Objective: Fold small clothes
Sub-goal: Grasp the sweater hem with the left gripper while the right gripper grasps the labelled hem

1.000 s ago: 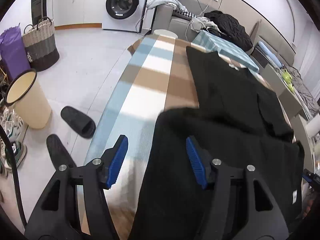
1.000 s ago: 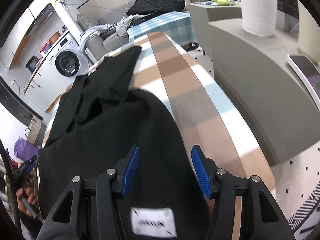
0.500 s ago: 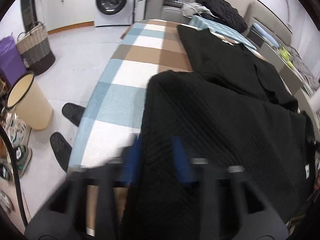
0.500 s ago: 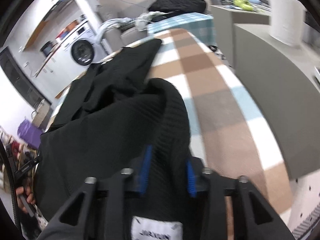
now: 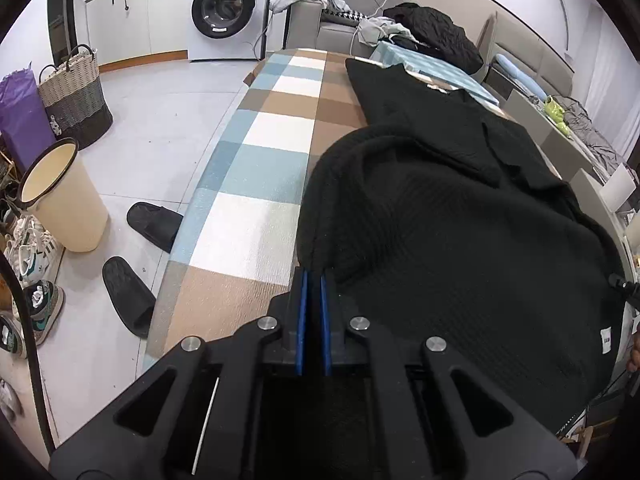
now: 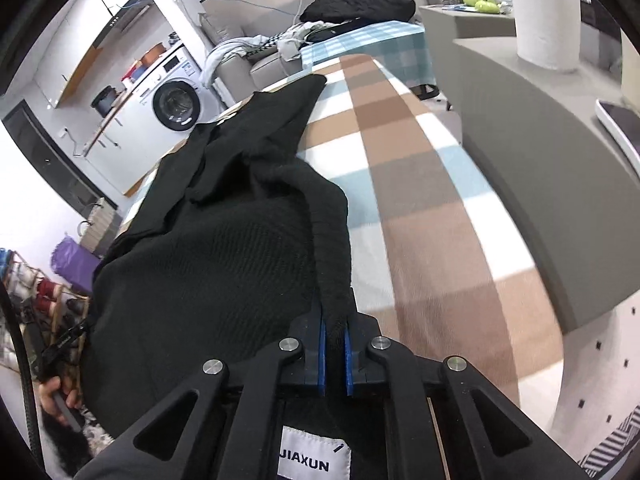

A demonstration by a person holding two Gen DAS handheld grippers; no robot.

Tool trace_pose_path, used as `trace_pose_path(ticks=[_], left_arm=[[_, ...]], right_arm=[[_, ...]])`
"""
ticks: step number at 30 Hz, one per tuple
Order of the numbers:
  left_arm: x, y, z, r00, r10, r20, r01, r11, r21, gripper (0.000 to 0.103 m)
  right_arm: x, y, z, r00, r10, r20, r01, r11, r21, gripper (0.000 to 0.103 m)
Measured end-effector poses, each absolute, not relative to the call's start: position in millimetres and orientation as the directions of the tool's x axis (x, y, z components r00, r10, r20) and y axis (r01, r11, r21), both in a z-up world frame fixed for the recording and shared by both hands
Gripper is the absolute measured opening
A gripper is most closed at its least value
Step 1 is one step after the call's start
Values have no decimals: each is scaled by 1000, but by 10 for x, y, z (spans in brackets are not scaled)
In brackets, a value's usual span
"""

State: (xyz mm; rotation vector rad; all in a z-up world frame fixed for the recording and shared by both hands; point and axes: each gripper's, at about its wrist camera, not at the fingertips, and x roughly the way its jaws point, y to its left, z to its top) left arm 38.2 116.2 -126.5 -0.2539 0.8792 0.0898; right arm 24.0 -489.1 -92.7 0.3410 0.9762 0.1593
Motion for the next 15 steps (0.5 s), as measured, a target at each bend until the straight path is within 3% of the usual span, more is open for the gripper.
trace_pose_path(ticks=[12, 15], left_arm=[[97, 1198, -825, 735, -44, -677, -166, 956, -242, 4], [50, 1225, -825, 733, -44, -679, -169, 955, -244, 4]], right_arm=[[46, -4935, -498, 719, 385, -579, -95, 879, 467, 6], [43, -4959, -524, 712, 381, -589, -88, 881, 464, 6]])
